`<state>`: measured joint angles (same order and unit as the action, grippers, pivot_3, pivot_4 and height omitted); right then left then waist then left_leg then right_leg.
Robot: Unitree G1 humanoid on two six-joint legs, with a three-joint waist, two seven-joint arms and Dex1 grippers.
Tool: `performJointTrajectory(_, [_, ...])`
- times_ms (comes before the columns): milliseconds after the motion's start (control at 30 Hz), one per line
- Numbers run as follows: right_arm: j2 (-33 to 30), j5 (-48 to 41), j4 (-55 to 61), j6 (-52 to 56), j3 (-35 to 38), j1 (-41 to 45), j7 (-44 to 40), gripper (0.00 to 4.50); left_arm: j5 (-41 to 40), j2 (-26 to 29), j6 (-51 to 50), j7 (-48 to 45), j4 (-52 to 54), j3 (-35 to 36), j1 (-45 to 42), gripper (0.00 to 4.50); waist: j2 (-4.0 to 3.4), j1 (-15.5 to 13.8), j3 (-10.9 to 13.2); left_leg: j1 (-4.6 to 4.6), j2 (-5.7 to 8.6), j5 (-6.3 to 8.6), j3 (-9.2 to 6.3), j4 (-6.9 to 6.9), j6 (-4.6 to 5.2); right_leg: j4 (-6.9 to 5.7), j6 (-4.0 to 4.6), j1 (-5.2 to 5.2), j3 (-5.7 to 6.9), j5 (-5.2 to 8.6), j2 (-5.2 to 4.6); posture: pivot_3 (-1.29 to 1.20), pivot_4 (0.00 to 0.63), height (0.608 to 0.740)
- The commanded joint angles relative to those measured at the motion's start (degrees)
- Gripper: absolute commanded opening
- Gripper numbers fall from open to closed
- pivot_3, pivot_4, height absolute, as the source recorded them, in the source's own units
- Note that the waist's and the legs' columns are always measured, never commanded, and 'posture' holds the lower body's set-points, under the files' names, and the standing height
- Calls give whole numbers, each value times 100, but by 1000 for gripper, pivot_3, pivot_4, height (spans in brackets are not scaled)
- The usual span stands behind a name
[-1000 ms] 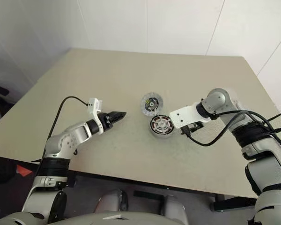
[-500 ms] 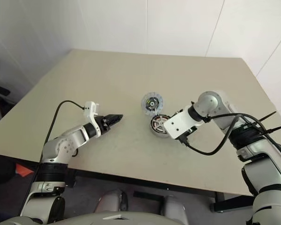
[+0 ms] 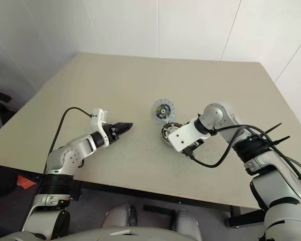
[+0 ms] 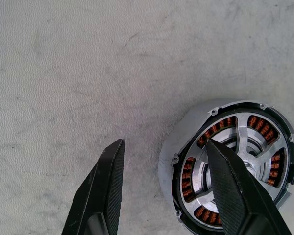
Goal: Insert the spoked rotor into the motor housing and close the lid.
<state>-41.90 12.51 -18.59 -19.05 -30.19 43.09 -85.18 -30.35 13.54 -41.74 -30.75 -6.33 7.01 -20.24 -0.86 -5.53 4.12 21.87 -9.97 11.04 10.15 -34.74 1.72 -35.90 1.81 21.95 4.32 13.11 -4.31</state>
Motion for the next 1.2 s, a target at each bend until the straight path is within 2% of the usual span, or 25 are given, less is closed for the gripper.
performJointTrajectory(33, [-6,48,-12,-28,75,127,21,2926,-25,10,42,-7,152,2,-86,2603,0,0,0,0,0,0,0,-1,0,0,0,-1,0,0,0,0,0,740])
performJointTrajectory(200, [121,177,18,73,-1,20,134,2926,-17,23,45,2,138,20,-93,2603,1,4,0,-2,-1,-2,0,-3,-2,0,0,-1,0,0,0,0,0,740])
performJointTrajectory(233, [146,217,-32,63,-12,27,167,2750,-16,27,48,3,131,26,-96,2603,1,4,-1,-4,-2,-2,0,-3,-3,0,0,-1,0,0,0,0,0,740])
performJointTrajectory(300, [179,262,-109,44,-21,47,210,2304,-18,33,47,2,131,33,-95,2603,1,5,-1,-7,-2,-4,0,-3,-6,0,0,-2,0,0,0,0,0,740])
performJointTrajectory(467, [249,358,-276,-22,-30,97,351,594,-10,36,64,5,116,39,-98,2603,2,5,-1,-25,-3,-5,1,-3,-8,3,0,-24,0,0,0,0,0,740])
performJointTrajectory(533, [260,385,-330,-57,-26,118,393,100,-9,33,69,8,109,40,-100,2603,4,7,-2,-44,-3,-4,0,-1,-7,8,0,-49,0,0,1,0,0,740])
performJointTrajectory(567, [265,398,-350,-71,-19,124,411,9,-8,31,71,9,111,39,-94,2603,7,10,-3,-55,-2,-3,0,0,-7,10,-1,-62,0,1,1,0,0,740])
performJointTrajectory(800, [244,308,-421,-143,74,113,418,9,2,-5,88,45,87,46,-86,2603,6,23,-2,-76,-7,-7,2,5,-16,14,-3,-74,2,2,3,0,0,740])
performJointTrajectory(967, [262,156,-315,258,336,41,669,9,-8,-63,107,110,74,50,-54,2603,8,33,-2,-76,-6,-8,2,5,-15,17,-3,-75,1,2,3,0,0,740])
performJointTrajectory(1100, [241,-609,278,1688,795,-130,349,9,-10,-158,139,172,88,59,21,2603,6,18,-1,-75,-6,-8,2,5,-16,17,-3,-74,1,2,3,0,0,740])
performJointTrajectory(1200, [164,-1263,926,3626,1229,-129,135,9,-14,-259,161,214,124,40,122,2603,1,4,2,-67,-5,-8,1,6,-15,17,-3,-71,0,2,3,0,0,740])
